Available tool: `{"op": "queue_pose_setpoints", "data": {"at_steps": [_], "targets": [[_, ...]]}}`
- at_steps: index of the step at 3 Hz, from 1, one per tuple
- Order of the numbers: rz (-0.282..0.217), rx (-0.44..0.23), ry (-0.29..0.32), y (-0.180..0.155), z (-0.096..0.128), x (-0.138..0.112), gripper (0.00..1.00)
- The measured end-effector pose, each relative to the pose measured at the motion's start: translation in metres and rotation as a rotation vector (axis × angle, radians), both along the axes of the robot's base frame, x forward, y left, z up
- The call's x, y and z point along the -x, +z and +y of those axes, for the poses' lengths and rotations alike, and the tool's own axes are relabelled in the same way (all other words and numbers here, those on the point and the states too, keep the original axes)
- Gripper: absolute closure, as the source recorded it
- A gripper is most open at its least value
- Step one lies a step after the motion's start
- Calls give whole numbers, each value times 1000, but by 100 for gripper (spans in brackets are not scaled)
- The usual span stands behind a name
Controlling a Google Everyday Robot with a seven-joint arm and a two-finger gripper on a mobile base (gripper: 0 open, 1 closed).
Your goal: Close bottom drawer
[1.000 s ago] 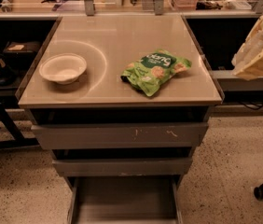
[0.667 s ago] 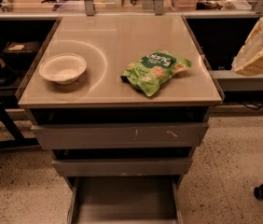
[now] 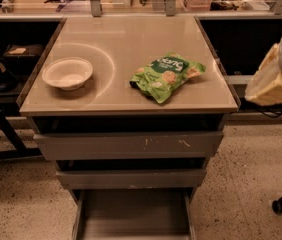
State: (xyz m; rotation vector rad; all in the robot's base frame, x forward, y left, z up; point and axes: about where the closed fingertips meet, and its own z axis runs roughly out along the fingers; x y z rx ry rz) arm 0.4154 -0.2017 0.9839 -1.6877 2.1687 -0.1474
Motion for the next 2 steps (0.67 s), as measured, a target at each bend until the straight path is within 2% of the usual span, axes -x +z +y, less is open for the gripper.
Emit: {"op": "queue_pose_setpoints", "data": {"at_steps": [1,2], "targets": [[64,-62,-1,-47,20,41,100],[146,-127,8,-109,48,72,100]]}}
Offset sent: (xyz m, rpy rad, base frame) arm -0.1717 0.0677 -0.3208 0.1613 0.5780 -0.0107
